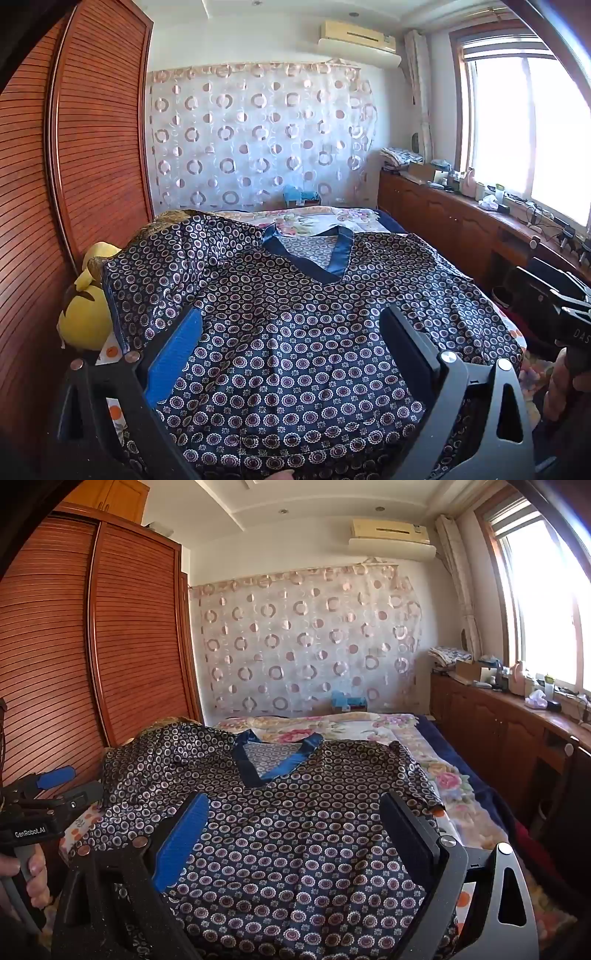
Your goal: Fold small clothes
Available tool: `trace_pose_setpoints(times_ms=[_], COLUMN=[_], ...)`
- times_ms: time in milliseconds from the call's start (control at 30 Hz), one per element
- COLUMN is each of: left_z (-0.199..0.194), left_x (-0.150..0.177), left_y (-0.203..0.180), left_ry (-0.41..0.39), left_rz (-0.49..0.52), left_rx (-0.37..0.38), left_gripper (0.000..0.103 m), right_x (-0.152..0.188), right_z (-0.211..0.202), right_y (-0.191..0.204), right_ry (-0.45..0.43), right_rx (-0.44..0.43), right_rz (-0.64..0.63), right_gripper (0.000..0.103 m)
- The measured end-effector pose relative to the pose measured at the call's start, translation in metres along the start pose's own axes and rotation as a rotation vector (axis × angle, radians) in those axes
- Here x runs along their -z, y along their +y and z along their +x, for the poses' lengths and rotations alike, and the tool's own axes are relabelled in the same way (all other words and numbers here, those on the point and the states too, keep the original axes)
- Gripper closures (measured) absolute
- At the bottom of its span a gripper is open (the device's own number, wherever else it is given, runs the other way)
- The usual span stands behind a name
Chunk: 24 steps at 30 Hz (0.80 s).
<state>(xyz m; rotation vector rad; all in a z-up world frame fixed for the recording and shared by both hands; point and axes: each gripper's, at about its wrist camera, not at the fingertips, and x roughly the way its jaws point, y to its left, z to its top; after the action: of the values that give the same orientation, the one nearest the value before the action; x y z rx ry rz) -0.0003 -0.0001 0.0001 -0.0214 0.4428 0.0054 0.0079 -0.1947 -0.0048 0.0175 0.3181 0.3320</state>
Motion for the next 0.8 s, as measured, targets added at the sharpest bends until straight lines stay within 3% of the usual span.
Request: trace_pose_setpoints(times_ms=[800], left_z=[0.0032], left_x=[-0.0013], left_y=[0.0011], left_ry=[0.002], left_rz=[-0.003], left_rx=[0.000], left_gripper=[0.006], right_x=[-0.0014], right_z=[0.0006], right_y=[0.0063], right_ry=[0.001], right_rx=[-0.002], right_rz=[-0.005], right_gripper=[0.008])
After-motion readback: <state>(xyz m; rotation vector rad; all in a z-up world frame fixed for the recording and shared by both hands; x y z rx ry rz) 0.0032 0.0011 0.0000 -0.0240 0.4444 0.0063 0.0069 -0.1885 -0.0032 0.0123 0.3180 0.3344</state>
